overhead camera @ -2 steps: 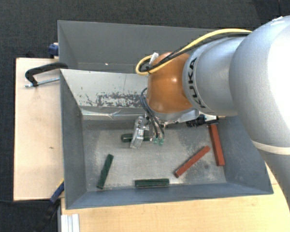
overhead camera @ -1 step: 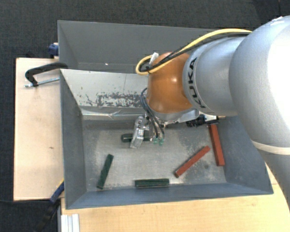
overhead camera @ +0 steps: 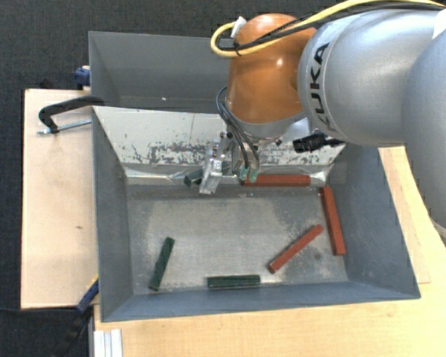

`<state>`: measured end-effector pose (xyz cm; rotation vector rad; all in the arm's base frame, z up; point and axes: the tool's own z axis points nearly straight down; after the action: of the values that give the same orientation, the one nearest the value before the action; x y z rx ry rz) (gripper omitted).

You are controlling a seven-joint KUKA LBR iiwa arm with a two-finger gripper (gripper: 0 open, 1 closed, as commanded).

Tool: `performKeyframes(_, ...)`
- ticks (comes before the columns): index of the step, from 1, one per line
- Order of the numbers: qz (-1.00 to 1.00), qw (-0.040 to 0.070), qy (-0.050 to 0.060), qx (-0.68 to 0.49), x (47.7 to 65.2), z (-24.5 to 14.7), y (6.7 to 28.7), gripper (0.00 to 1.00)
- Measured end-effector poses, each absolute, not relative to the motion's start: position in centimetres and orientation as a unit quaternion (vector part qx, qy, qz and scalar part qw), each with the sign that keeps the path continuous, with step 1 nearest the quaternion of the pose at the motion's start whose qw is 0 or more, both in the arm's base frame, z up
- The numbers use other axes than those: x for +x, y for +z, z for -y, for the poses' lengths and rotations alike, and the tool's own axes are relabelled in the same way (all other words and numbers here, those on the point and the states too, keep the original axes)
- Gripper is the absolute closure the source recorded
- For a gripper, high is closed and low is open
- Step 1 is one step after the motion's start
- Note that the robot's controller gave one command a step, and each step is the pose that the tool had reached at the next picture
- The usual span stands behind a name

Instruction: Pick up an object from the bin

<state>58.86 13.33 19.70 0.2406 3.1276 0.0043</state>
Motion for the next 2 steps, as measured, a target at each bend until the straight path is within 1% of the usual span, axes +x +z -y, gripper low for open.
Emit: performKeyframes(2, -0.997, 0.002, 0.001, 0.076, 58.83, -13.28, 19.74, 1.00)
